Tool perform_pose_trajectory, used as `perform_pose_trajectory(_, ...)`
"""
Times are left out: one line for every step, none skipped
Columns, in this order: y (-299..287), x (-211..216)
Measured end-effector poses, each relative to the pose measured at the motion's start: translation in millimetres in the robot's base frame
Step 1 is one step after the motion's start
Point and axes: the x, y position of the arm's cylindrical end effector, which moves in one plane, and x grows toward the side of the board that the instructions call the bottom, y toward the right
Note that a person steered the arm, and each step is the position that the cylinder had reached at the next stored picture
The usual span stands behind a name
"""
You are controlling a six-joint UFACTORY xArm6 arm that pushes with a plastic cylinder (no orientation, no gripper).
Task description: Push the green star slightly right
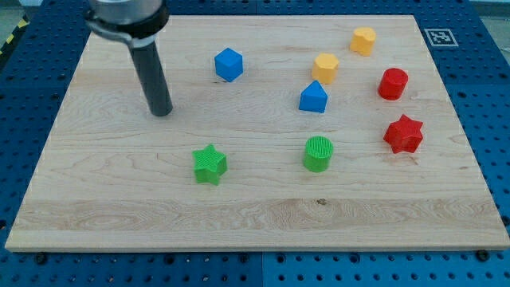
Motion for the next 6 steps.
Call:
perform_pose_trajectory(-5,69)
perform_pose_trajectory(-6,77)
perform_pose_trajectory(-6,77)
perform_pose_trajectory(18,77)
perform_pose_trajectory(96,80)
perform_pose_trajectory(154,101)
